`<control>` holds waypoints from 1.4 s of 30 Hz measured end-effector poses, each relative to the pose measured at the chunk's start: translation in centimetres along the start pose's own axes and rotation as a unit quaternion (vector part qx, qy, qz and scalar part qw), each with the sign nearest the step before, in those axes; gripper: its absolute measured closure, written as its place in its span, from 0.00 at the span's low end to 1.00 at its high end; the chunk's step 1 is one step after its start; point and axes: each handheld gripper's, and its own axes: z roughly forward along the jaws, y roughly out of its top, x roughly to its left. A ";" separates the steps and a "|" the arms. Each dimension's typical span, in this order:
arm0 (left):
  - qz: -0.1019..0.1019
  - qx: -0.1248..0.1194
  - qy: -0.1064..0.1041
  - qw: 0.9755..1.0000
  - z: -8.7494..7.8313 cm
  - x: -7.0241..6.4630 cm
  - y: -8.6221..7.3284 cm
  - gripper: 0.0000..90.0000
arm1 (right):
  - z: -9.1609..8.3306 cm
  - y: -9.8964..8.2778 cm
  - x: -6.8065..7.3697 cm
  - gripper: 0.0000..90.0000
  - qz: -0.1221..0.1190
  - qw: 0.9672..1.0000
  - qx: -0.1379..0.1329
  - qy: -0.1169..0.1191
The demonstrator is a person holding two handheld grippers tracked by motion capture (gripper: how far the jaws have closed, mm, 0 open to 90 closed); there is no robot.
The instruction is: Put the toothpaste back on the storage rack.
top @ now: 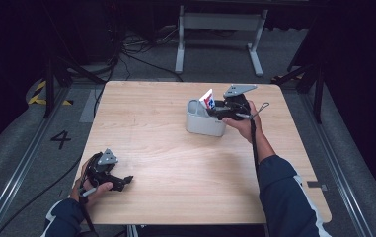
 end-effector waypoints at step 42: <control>0.000 0.000 -0.001 1.000 0.0 0.0 0.0 0.00 | -3.9 -0.9 2.2 0.41 -0.029 0.998 0.018 -0.051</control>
